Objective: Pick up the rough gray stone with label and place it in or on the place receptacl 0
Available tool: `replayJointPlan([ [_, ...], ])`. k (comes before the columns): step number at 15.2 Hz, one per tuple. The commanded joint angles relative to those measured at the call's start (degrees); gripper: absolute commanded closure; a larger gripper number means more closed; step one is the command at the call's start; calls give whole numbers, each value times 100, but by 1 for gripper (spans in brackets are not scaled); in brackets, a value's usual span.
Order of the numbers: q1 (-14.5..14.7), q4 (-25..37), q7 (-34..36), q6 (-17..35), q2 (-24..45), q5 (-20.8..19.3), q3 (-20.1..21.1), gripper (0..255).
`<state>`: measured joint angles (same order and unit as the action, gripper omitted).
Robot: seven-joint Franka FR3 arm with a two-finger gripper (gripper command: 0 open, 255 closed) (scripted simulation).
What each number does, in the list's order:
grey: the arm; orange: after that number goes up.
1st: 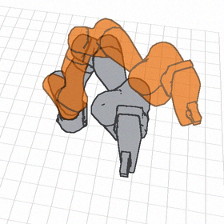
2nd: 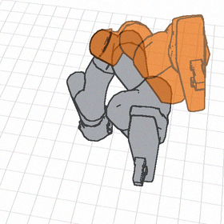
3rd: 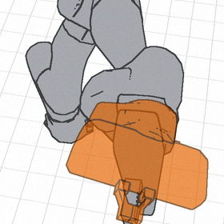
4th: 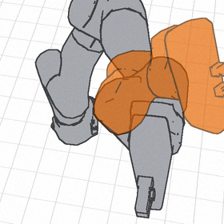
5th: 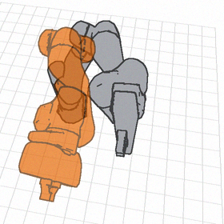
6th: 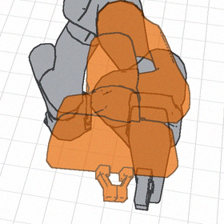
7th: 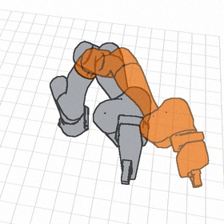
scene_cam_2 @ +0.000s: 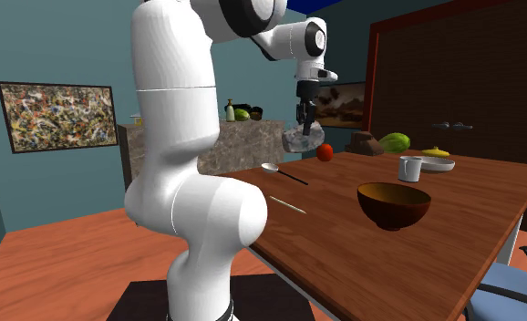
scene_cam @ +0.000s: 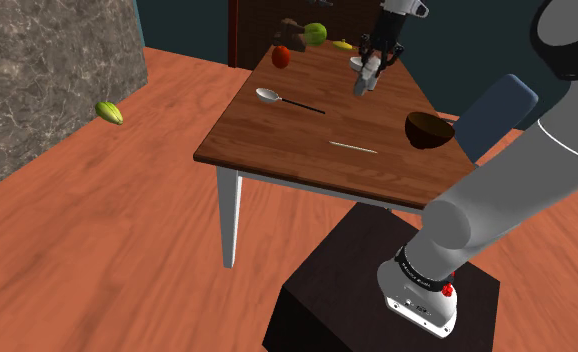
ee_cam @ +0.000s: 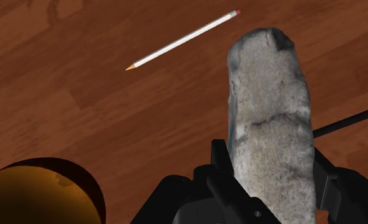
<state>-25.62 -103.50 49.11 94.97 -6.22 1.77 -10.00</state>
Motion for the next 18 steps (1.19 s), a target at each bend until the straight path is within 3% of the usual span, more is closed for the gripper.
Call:
replayJointPlan([
  [1, -128, -104, -275, -35, -131, -53, -152, 255],
  [10, -657, -161, -1469, -164, -297, -254, -853, 255],
  [18, -1135, 239, -2634, -306, -17, -302, -1533, 255],
])
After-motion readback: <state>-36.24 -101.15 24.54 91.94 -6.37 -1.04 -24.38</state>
